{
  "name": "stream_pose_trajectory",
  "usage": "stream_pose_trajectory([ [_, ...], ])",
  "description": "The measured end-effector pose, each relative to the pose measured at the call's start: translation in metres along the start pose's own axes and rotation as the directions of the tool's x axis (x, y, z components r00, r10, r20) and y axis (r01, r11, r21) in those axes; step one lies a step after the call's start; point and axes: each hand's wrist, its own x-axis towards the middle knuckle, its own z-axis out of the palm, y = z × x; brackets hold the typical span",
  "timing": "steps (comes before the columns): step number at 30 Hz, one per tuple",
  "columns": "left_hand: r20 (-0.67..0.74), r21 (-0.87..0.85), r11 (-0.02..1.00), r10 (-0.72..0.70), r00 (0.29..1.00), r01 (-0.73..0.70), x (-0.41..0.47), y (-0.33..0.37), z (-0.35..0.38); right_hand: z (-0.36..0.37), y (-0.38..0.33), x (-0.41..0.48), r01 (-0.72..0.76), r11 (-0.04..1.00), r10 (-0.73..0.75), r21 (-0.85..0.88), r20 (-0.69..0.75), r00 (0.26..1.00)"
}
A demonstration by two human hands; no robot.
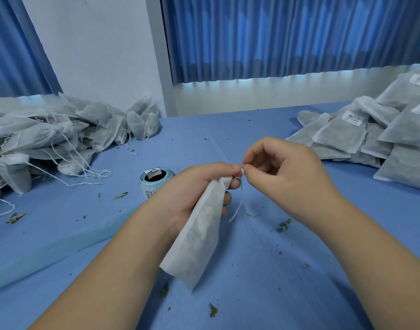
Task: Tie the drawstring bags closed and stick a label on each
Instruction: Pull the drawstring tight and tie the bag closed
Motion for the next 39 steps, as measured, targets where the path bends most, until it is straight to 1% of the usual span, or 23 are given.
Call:
stream_pose_trajectory([
  [4,-0.026,-0.039,0.999,0.0,1.0,-0.001,-0.001,0.001,0.0,-0.001,-0.002,-0.002,0.029,0.998,-0.028,-0.049,0.022,0.999],
  [9,-0.082,-0.058,0.998,-0.01,0.997,0.006,-0.002,0.004,0.0,-0.003,-0.005,-0.002,0.089,0.994,-0.092,-0.062,-0.038,0.995],
  [14,-0.093,-0.056,0.998,-0.011,0.996,0.006,-0.003,0.004,0.002,-0.001,-0.003,-0.003,0.08,0.99,-0.075,-0.112,0.048,0.996],
  [18,-0.137,0.007,0.999,0.04,0.99,-0.04,-0.004,0.002,0.002,0.0,-0.002,-0.003,0.065,0.99,-0.055,-0.121,0.079,0.995],
  [20,-0.159,0.091,0.994,0.077,0.984,-0.063,-0.004,0.0,0.002,0.0,-0.001,-0.003,0.056,0.989,-0.042,-0.137,0.102,0.994],
  [23,-0.197,0.243,0.963,0.167,0.966,-0.117,-0.004,-0.002,0.002,-0.001,0.0,-0.002,0.018,0.989,0.003,-0.147,0.145,0.989],
  [26,-0.191,0.298,0.944,0.201,0.961,-0.139,-0.006,-0.001,0.003,-0.003,0.002,-0.002,-0.04,0.985,0.071,-0.168,0.181,0.981],
  [28,-0.196,0.299,0.944,0.206,0.959,-0.142,-0.007,0.0,0.002,-0.006,0.001,-0.001,-0.107,0.99,0.123,-0.097,0.187,0.975],
  [30,-0.224,0.298,0.945,0.204,0.953,-0.132,-0.006,0.001,-0.001,-0.011,-0.001,0.002,-0.185,0.981,0.172,0.061,0.173,0.97],
  [32,-0.247,0.293,0.948,0.202,0.948,-0.126,-0.006,0.002,-0.004,-0.016,-0.002,0.006,-0.227,0.95,0.201,0.214,0.136,0.97],
  [35,-0.247,0.28,0.952,0.195,0.949,-0.123,-0.006,0.002,-0.007,-0.02,-0.001,0.008,-0.272,0.882,0.245,0.386,0.119,0.962],
  [37,-0.231,0.286,0.951,0.189,0.954,-0.119,-0.005,0.001,-0.006,-0.018,-0.001,0.007,-0.278,0.827,0.244,0.49,0.133,0.961],
  [39,-0.207,0.287,0.95,0.184,0.961,-0.12,-0.005,0.0,-0.004,-0.014,-0.003,0.006,-0.286,0.733,0.236,0.617,0.164,0.958],
])
